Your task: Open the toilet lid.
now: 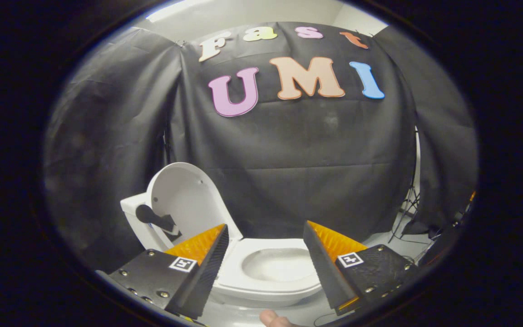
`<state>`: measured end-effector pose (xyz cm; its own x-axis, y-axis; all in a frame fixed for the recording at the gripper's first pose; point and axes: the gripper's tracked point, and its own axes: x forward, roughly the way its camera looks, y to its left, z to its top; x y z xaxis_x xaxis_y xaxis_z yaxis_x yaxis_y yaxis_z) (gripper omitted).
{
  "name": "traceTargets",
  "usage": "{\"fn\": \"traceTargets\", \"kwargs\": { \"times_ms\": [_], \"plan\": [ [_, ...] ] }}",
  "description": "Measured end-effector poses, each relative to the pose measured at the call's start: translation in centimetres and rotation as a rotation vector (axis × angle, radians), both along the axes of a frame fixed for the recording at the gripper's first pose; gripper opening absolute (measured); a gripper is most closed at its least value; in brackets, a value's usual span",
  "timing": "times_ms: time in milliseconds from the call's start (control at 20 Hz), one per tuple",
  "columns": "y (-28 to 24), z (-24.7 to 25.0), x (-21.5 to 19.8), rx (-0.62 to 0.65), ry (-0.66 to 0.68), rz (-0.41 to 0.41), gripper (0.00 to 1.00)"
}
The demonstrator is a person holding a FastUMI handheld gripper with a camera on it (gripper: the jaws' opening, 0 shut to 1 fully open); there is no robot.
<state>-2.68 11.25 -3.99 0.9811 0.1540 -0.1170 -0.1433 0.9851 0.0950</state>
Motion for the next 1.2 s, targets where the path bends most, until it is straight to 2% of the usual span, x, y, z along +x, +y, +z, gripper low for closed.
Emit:
{"fn": "traceTargets", "kwargs": {
  "times_ms": [450, 750, 1200],
  "plan": [
    [-5.9, -0.6, 0.1, 0.022, -0.018, -0.046, 0.97],
    [-6.4, -0.2, 0.6, -0.013, -0.033, -0.042, 0.97],
    [-6.4, 0.2, 0.9, 0.055, -0.034, -0.058, 0.97]
  ]
}}
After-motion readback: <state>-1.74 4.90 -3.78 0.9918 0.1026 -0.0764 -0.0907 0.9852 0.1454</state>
